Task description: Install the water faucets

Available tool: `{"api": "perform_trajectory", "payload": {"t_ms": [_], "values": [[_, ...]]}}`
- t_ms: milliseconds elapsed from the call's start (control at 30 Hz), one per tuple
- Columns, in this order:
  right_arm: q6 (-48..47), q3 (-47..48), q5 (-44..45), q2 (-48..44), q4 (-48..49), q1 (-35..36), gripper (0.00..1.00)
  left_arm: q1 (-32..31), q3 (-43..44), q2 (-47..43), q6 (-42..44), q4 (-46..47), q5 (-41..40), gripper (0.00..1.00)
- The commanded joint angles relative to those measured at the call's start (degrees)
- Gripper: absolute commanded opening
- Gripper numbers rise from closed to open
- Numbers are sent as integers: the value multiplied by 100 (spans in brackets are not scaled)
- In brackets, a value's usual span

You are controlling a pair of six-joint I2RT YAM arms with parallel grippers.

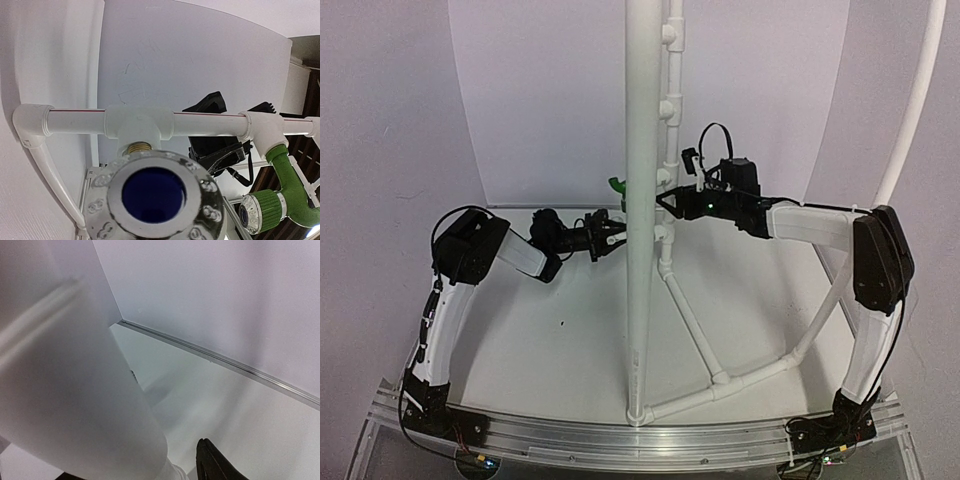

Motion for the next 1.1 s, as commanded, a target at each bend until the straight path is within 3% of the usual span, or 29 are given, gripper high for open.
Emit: {"api": "perform_trajectory", "payload": {"t_ms": [0, 300, 733, 867, 1067], "values": [[465, 60, 449, -98, 321, 14, 57, -154, 222, 91, 140, 1211, -163, 0], [980, 230, 860, 124, 338, 25, 59, -228, -41, -39, 366, 1213, -353, 0], [1200, 285, 1180, 227, 344, 82, 50, -374, 81, 40, 478, 1212, -464, 0], [1320, 279, 1066, 264, 362, 113, 43, -374, -51, -3, 643, 1211, -617, 0], [1452, 271, 1022, 293, 374, 156, 18, -383, 122, 221, 606, 1209, -670, 0]]}}
